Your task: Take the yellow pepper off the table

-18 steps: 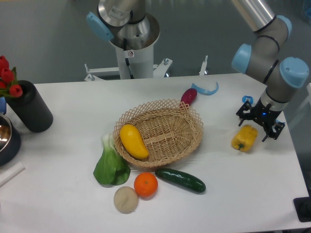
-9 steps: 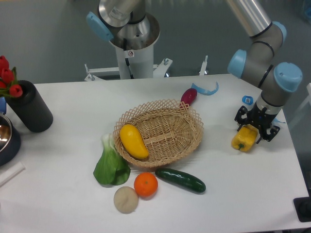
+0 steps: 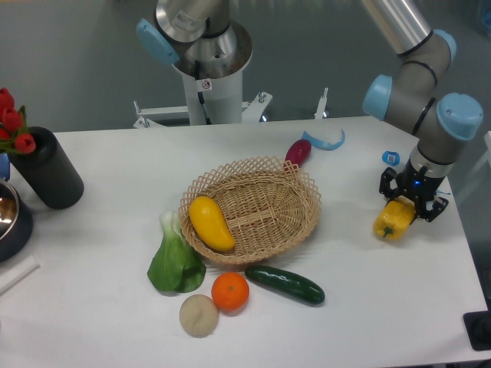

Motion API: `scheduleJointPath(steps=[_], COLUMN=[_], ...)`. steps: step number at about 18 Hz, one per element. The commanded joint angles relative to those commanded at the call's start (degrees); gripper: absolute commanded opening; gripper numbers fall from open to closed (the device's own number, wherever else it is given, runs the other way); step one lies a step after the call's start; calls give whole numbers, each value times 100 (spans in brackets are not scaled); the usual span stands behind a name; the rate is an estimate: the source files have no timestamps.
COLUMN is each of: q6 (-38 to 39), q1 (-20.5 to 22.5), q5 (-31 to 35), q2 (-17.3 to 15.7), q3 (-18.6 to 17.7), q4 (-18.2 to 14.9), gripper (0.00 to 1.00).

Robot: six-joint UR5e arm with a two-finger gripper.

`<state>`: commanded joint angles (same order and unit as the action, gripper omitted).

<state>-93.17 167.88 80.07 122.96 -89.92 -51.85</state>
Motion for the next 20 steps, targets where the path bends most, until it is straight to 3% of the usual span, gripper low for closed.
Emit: scheduleJointPath(steps=[5, 10, 18, 20], q6=[106, 97, 88, 71], q1=[-273, -369, -414, -423], q5=[26, 53, 79, 376], q2=[0, 0, -97, -114], q3=[457, 975, 1021, 1090], q4=[-351, -957, -1099, -1282], gripper=[33, 33, 33, 33])
